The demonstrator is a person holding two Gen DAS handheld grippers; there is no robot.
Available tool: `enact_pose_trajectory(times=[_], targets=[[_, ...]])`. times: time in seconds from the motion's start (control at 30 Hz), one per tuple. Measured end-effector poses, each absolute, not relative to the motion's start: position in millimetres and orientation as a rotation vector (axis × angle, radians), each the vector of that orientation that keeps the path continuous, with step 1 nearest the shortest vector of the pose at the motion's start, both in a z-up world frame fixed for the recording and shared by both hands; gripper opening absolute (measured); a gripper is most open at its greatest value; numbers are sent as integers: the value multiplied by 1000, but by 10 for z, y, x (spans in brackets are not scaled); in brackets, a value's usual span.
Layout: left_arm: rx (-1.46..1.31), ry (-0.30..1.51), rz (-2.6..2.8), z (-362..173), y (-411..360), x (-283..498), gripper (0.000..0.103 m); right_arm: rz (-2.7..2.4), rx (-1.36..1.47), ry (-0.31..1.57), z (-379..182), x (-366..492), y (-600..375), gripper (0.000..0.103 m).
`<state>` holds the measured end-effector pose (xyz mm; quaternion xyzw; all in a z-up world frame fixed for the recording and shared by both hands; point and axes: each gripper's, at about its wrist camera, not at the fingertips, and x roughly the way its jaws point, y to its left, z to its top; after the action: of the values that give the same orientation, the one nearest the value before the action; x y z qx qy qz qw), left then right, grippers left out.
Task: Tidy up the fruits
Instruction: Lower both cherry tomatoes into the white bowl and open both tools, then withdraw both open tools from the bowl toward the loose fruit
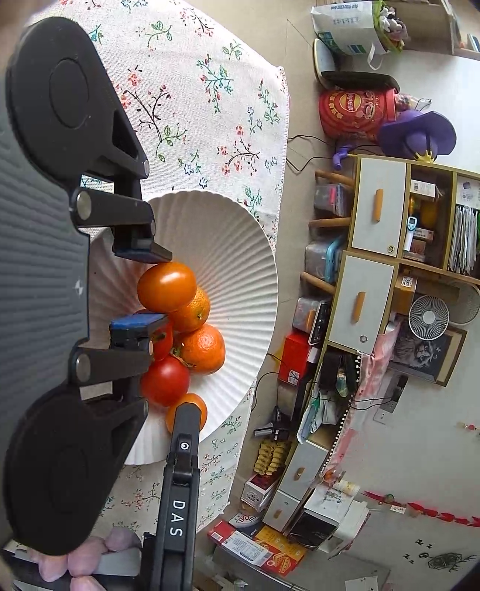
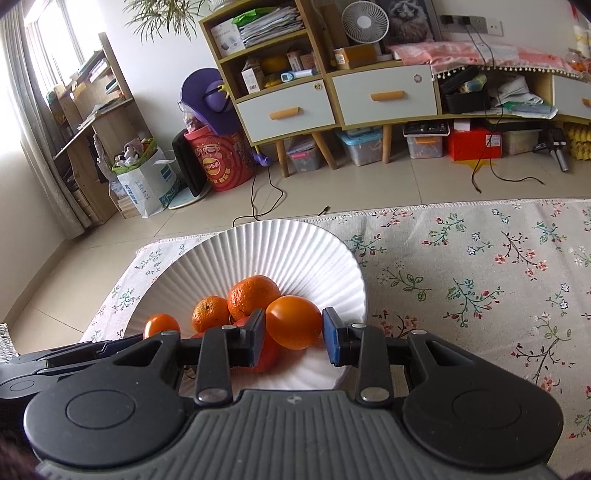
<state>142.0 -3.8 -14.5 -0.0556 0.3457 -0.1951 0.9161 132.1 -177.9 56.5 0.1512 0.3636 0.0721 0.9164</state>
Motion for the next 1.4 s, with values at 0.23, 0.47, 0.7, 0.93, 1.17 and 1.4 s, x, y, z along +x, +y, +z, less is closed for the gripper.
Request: enact_pose_trajectory(times=[0.23,0.47,0.7,0.93,1.17,1.4], targets=[[-118,710,-401,-137,-41,1414,27,142,320,743,592,1302,-1787,34],[-106,706,-392,-73,-53,1390,44,131,320,740,672,1264,-1803,44],[-58,691,-385,52,-45,1289,66,118,323,742,768,1173,-1831,63],[-4,687,-353,155,27,1156,88,116,291,762,821,1064,-1818,82],[41,709,-353,151,174,980,97,136,231,772,818,873,-1799,95],[77,747,-367,84,307,807,98,171,198,801,747,691,-1760,99]])
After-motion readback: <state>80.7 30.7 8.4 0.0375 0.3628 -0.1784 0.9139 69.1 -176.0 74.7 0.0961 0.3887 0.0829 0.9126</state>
